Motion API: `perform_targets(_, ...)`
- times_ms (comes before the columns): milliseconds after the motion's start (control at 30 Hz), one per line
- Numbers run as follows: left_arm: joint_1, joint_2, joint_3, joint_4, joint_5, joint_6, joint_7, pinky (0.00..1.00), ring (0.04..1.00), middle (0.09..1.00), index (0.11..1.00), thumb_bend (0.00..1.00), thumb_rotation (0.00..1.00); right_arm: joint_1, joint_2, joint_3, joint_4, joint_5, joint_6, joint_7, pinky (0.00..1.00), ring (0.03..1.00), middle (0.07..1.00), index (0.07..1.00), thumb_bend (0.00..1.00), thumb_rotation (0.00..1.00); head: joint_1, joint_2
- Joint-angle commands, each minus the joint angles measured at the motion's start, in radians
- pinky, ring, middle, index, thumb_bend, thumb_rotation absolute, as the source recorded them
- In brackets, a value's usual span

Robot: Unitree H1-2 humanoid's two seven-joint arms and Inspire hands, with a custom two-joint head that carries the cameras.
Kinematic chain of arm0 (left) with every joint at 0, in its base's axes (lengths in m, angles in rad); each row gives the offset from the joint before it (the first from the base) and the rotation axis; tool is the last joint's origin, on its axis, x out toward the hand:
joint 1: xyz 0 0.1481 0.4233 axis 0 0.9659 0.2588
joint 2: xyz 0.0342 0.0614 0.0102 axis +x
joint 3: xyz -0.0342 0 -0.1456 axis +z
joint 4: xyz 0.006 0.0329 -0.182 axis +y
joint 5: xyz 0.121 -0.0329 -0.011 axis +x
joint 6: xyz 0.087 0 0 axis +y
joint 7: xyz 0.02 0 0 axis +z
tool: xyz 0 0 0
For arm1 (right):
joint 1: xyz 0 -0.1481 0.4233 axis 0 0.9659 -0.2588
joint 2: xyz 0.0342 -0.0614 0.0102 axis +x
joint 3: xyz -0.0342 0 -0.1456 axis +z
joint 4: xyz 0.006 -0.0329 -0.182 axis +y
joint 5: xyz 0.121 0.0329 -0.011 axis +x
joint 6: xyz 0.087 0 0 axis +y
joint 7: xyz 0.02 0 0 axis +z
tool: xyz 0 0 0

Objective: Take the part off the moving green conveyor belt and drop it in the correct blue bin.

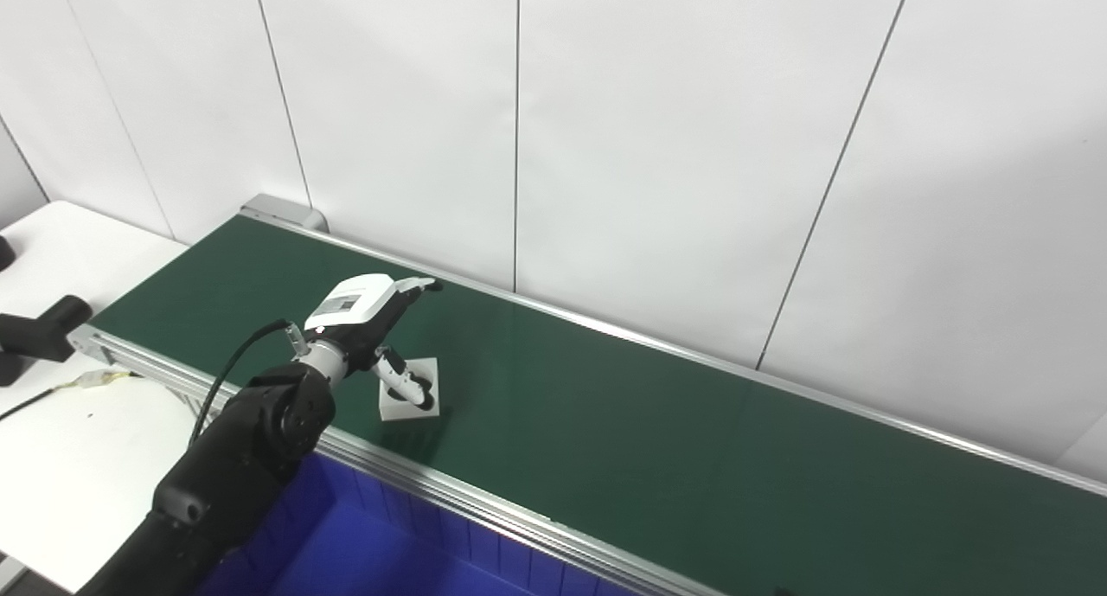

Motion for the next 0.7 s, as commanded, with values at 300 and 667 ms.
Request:
perform_targets(300,-0.084,0.05,-0.099,0.104,0.08,0.02,0.051,0.83,0.907,0.904,0.888,0.85,0.16,-0.01,0.011,-0.001,-0.027,0.015,-0.052,-0.001,0.77,0.828,0.854,0.922,0.4,0.58,-0.008,0.01)
perform_targets(667,-0.004,0.043,-0.158,0.044,0.075,0.039,0.013,0.81,0.858,0.882,0.868,0.87,0.16,-0.003,0.015,0.0,-0.047,0.014,-0.047,-0.001,0.76,0.829,0.857,0.926,0.47,0.65,-0.016,0.033)
